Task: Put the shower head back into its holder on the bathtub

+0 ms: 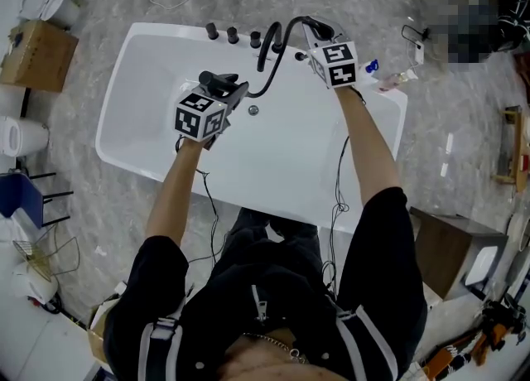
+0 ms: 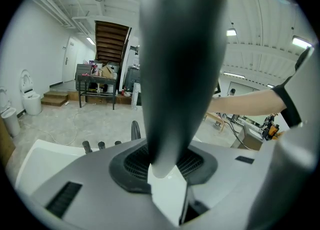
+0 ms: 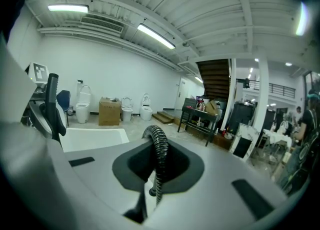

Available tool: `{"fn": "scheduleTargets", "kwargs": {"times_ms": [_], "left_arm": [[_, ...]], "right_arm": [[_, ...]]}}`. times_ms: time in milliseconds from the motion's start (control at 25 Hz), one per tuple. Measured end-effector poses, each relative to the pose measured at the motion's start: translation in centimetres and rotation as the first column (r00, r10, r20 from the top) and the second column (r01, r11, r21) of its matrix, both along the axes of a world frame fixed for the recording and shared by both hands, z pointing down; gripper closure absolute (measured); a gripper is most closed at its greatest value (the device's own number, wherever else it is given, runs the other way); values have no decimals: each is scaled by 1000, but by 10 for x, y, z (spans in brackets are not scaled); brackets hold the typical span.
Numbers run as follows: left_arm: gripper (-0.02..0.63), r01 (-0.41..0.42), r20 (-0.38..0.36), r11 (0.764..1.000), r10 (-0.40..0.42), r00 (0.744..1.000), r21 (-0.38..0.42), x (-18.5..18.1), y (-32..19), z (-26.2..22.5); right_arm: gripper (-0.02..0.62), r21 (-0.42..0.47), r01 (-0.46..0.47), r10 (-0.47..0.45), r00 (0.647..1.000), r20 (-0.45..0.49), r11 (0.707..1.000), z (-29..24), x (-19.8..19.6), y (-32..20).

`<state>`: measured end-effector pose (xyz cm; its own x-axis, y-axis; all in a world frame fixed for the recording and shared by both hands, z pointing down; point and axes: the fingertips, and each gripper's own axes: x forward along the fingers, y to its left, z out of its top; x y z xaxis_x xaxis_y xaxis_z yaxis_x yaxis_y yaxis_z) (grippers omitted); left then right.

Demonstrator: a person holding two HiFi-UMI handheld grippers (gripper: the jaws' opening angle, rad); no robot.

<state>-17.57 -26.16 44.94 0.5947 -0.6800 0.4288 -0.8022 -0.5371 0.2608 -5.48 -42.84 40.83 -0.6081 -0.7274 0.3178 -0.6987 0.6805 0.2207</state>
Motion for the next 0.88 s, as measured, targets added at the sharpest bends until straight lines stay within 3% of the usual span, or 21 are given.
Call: {"fn": "scheduleTargets", "kwargs": {"times_ms": [880], "left_arm": [[465, -9, -22, 997, 10, 1000, 73, 14, -1, 47]], "right_arm": [[586, -105, -21, 15, 998, -57, 994, 93, 28, 14]]}}
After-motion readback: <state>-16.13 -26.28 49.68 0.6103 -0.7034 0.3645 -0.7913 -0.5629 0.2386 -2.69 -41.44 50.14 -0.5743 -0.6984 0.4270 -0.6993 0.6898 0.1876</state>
